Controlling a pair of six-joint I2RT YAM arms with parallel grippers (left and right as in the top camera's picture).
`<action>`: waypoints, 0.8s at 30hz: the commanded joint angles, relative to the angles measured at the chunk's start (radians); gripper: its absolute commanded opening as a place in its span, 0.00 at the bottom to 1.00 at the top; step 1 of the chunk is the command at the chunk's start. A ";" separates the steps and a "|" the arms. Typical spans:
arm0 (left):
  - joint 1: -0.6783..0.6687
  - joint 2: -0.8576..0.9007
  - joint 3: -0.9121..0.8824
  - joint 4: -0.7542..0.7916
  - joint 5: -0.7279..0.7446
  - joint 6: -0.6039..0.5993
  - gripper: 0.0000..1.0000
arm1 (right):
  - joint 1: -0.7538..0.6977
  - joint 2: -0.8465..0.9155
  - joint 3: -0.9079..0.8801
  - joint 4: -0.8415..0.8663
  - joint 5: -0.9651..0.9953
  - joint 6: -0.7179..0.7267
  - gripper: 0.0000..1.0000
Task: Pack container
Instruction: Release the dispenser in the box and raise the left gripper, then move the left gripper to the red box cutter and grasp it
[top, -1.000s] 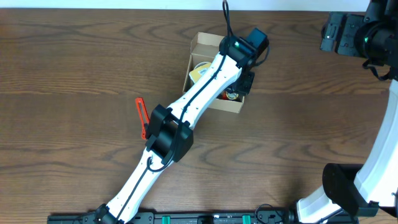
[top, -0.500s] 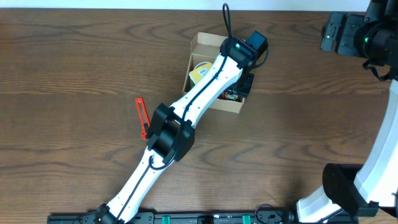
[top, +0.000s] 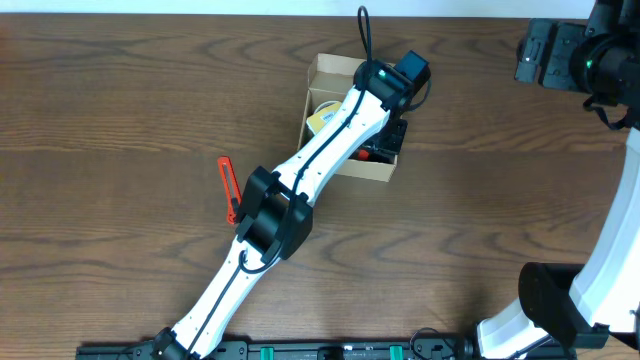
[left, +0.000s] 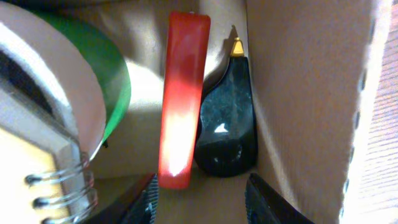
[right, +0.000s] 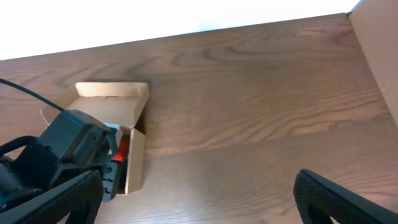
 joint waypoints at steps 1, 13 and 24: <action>-0.001 -0.135 0.058 -0.014 -0.048 0.019 0.44 | -0.009 0.001 0.000 -0.002 0.000 0.012 0.99; 0.004 -0.403 0.064 -0.301 -0.438 0.011 0.43 | -0.009 0.001 0.000 -0.002 0.000 0.012 0.99; 0.142 -0.463 -0.123 -0.311 -0.386 -0.151 0.36 | -0.009 0.001 0.000 -0.002 0.000 0.012 0.99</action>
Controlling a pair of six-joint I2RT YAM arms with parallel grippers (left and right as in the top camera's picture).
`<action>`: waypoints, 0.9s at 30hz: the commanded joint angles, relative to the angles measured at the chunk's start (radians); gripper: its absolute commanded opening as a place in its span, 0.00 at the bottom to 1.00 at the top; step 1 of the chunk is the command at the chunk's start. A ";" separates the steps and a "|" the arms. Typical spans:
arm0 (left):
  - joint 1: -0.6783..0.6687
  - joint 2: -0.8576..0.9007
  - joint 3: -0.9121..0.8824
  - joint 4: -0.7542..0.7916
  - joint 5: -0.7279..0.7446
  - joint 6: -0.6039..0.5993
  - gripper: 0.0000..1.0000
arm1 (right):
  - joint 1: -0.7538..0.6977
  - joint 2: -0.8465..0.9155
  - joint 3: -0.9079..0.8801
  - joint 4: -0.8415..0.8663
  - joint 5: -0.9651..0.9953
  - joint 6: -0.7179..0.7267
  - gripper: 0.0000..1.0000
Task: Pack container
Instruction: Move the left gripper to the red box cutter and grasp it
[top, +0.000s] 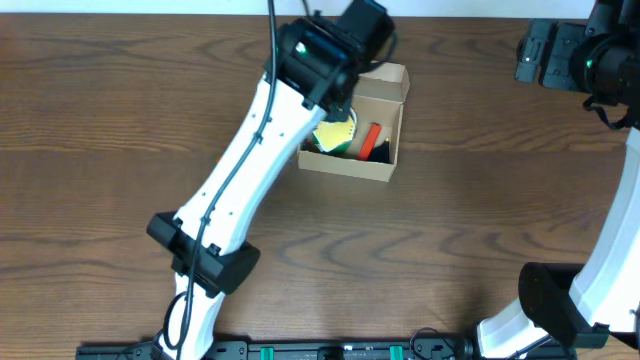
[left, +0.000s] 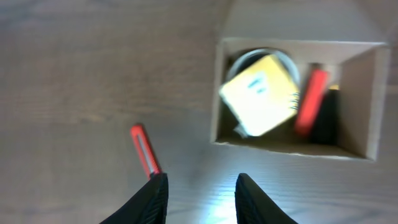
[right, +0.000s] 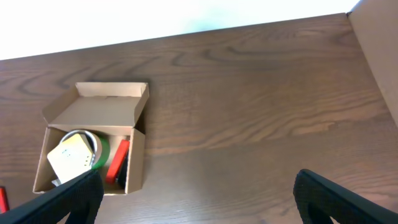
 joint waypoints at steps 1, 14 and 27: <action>0.075 -0.020 -0.100 -0.078 0.003 -0.073 0.35 | -0.009 0.001 0.000 -0.002 0.000 0.012 0.99; 0.219 -0.256 -0.738 0.117 0.115 -0.058 0.25 | -0.009 0.001 0.000 -0.002 0.000 0.012 0.99; 0.297 -0.556 -1.385 0.657 0.293 -0.097 0.63 | -0.009 0.001 0.000 -0.002 0.000 0.012 0.99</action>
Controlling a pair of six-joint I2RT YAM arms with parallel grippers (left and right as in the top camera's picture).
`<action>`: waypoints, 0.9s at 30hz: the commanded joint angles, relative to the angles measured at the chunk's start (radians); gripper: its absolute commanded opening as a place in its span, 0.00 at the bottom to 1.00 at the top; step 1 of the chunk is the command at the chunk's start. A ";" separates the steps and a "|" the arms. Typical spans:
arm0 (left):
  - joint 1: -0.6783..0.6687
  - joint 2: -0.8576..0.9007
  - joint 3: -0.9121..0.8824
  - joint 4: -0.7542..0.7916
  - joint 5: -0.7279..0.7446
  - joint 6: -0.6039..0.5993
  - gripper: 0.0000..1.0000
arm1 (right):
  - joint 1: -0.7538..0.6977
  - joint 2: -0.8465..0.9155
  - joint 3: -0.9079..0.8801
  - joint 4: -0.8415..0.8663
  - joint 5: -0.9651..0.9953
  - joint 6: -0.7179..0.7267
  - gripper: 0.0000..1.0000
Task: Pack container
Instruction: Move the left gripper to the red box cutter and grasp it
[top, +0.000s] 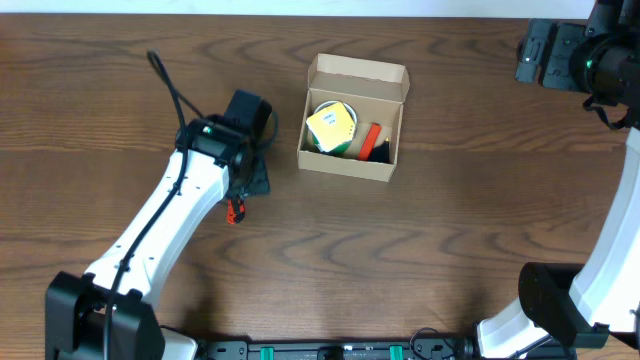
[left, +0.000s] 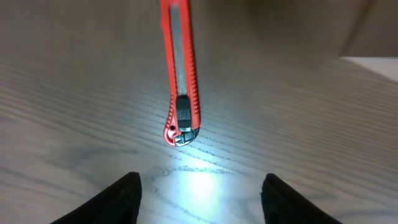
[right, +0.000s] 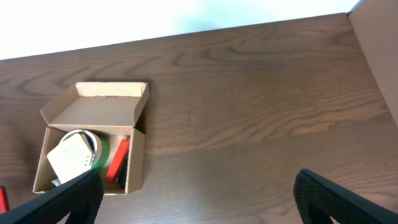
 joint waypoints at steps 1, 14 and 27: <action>0.032 0.009 -0.067 0.047 0.050 -0.017 0.63 | -0.009 0.001 0.000 -0.002 0.000 0.012 0.99; 0.167 0.091 -0.088 0.196 0.138 -0.025 0.70 | -0.009 0.001 0.000 -0.002 0.000 0.012 0.99; 0.177 0.260 -0.088 0.236 0.153 0.081 0.72 | -0.009 0.001 0.000 -0.002 0.000 0.012 0.99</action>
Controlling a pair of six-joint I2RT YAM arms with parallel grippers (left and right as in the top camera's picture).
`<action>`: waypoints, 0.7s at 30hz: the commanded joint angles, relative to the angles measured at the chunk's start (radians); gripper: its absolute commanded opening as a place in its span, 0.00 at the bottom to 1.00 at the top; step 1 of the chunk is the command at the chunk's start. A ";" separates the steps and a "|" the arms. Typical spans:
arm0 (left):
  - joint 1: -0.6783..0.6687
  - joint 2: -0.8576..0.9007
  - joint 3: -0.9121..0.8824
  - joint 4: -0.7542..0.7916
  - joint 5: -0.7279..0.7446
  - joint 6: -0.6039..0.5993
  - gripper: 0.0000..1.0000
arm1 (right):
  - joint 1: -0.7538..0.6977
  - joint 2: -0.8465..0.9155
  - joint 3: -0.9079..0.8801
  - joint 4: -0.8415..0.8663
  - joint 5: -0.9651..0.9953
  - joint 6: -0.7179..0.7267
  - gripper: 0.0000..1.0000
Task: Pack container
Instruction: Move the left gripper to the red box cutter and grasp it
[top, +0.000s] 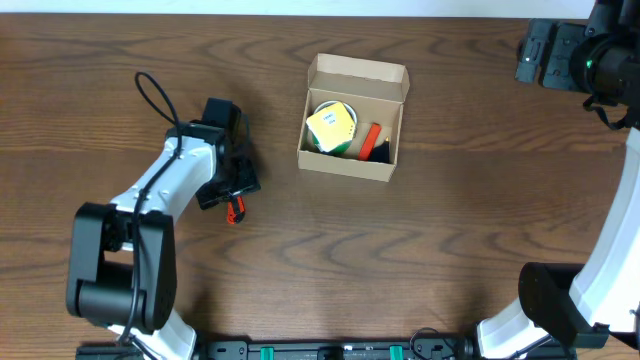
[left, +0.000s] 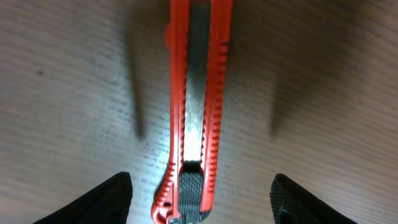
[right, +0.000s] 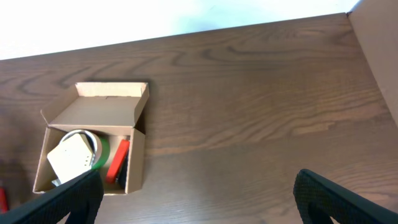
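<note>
A red utility knife (left: 196, 112) lies flat on the wooden table, left of the cardboard box (top: 352, 165); overhead only its end (top: 235, 212) shows. My left gripper (left: 200, 204) is low over it and open, with one black finger (left: 106, 199) on each side of the handle and not touching it. The open box (right: 134, 162) holds a yellow spiral notepad (top: 331, 124) on a green tape roll, a red stick (top: 370, 140) and a black item. My right gripper (right: 199, 205) hangs open high at the far right, nothing between its fingers.
The box's lid flap (top: 360, 70) stands open on the far side. The left arm (top: 165, 190) lies across the table's left half. A light panel edge (right: 379, 37) borders the table at the right in the right wrist view.
My left gripper has come down closer to the red knife: its handle now fills the wrist view between the open fingers. The box and the right gripper have not moved.
First my left gripper was down inside the box beside the red stick and black item. Then it was above the box with the knife on the table to the left. Then it hovered near the knife, and now it straddles it, open.
</note>
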 joint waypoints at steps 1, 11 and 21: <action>0.007 0.039 0.001 0.009 0.000 0.048 0.73 | -0.009 0.001 0.000 -0.002 0.000 0.012 0.99; 0.026 0.099 0.001 0.033 0.003 0.082 0.65 | -0.009 0.001 0.000 -0.002 0.000 0.011 0.99; 0.027 0.099 0.001 0.045 0.004 0.081 0.20 | -0.009 0.001 0.000 -0.002 0.000 0.011 0.99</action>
